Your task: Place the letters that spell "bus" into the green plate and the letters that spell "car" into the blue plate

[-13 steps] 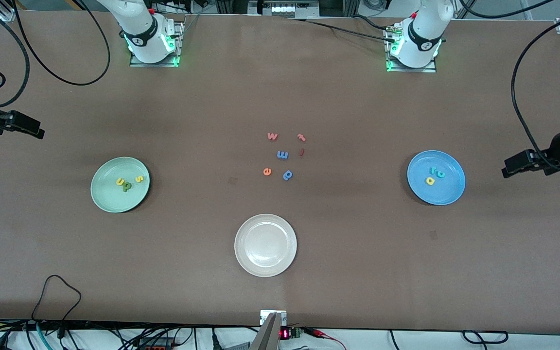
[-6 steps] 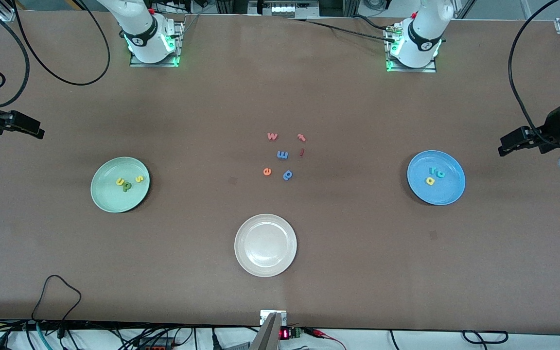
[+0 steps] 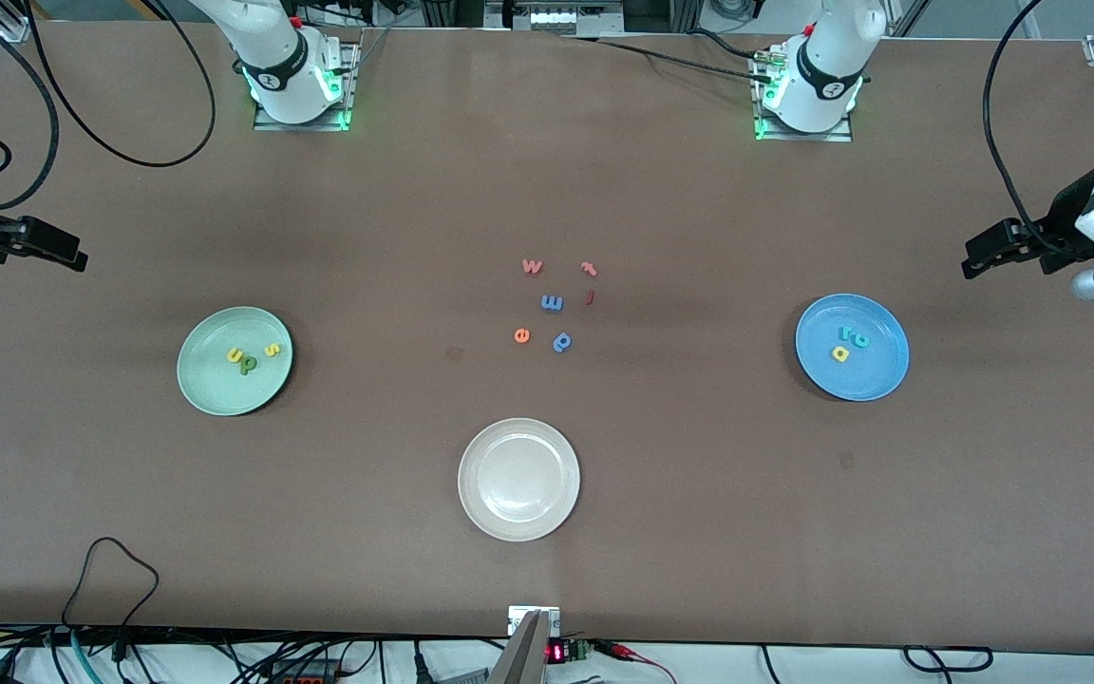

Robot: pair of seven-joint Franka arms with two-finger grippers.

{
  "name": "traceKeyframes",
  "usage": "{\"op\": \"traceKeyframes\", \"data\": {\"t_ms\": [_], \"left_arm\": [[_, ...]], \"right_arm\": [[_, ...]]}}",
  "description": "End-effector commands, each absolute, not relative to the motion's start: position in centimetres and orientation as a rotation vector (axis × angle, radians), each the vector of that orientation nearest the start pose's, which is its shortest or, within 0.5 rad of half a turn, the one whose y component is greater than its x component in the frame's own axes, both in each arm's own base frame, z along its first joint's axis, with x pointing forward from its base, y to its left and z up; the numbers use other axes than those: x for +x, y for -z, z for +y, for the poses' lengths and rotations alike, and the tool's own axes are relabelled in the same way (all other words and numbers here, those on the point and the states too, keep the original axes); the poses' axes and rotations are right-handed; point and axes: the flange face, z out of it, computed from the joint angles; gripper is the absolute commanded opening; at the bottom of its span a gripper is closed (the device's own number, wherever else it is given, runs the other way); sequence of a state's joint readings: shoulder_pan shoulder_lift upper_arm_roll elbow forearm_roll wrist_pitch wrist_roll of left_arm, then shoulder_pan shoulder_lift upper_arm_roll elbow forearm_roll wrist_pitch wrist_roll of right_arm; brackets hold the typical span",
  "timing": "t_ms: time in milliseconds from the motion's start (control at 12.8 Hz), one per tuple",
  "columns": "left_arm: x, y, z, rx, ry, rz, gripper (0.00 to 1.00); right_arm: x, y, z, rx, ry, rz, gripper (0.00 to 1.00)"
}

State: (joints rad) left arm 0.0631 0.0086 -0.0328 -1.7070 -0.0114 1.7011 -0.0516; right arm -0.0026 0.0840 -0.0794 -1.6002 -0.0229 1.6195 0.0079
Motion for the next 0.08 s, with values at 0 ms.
{"op": "traceKeyframes", "data": {"t_ms": [0], "left_arm": [[55.33, -56.87, 1.49, -3.152, -0.036, -0.097, 1.0]], "right_arm": [[57.9, -57.19, -4.97, -3.146, -0.112, 0.13, 1.0]]}}
